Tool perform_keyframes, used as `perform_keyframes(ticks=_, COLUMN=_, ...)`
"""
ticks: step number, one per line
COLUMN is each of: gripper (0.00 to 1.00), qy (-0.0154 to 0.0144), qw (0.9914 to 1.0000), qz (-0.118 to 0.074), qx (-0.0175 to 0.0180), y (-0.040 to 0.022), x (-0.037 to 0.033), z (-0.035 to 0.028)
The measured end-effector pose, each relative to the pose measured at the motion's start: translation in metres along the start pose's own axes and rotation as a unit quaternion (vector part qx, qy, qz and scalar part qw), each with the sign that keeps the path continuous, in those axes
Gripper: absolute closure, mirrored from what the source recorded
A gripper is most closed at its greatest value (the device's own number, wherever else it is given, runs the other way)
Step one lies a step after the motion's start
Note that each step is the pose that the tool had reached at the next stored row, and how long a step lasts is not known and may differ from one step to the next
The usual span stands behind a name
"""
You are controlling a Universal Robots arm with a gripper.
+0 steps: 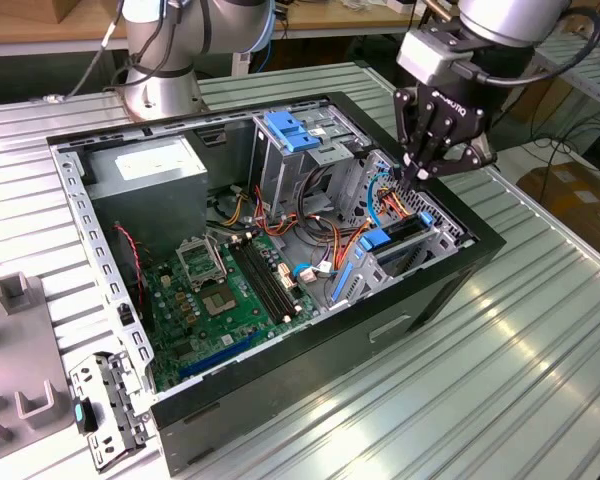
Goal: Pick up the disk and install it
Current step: 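Insert the second disk wire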
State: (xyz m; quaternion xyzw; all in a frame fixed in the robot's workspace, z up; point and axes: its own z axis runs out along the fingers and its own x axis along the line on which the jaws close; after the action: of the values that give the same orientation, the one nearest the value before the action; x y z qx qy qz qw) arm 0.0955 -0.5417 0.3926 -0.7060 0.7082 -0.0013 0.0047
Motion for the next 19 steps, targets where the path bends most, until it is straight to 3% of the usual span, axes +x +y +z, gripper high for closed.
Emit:
perform_keyframes(ticks=1, gripper=0.89, qy=0.0025, qw=1.00000, qz=0.000, qx=-0.0018, y=-0.0001, x=-0.0043, z=-0.0029)
perform_keyframes(ticks=3, gripper=0.89, qy=0.0120, qw=0.99989, qz=0.000, qx=-0.0084, y=-0.0009, x=-0.0127, z=-0.0057)
perform_keyframes(ticks=5, gripper=0.89, qy=0.0168, qw=0.99978, qz=0.000, qx=-0.0125, y=-0.0016, x=-0.0192, z=-0.0059)
perform_keyframes(ticks=7, gripper=0.89, qy=0.0175, qw=0.99971, qz=0.000, qx=-0.0168, y=-0.0038, x=-0.0286, z=-0.0058)
perform_keyframes(ticks=10, gripper=0.89, qy=0.0196, qw=0.99963, qz=0.000, qx=-0.0186, y=-0.0061, x=-0.0371, z=-0.0057)
perform_keyframes(ticks=11, gripper=0.89, qy=0.0219, qw=0.99958, qz=0.000, qx=-0.0189, y=-0.0067, x=-0.0395, z=-0.0055)
perform_keyframes(ticks=12, gripper=0.89, qy=0.0259, qw=0.99949, qz=0.000, qx=-0.0190, y=-0.0075, x=-0.0411, z=-0.0051)
perform_keyframes(ticks=14, gripper=0.89, qy=0.0381, qw=0.99909, qz=0.000, qx=-0.0189, y=-0.0086, x=-0.0431, z=-0.0043)
perform_keyframes(ticks=15, gripper=0.89, qy=0.0424, qw=0.99892, qz=0.000, qx=-0.0189, y=-0.0089, x=-0.0436, z=-0.0039)
perform_keyframes(ticks=16, gripper=0.83, qy=0.0441, qw=0.99885, qz=0.000, qx=-0.0189, y=-0.0091, x=-0.0439, z=-0.0033)
perform_keyframes(ticks=18, gripper=0.83, qy=0.0457, qw=0.99878, qz=0.000, qx=-0.0189, y=-0.0094, x=-0.0446, z=-0.0023)
perform_keyframes(ticks=19, gripper=0.76, qy=0.0468, qw=0.99873, qz=0.000, qx=-0.0189, y=-0.0095, x=-0.0449, z=-0.0016)
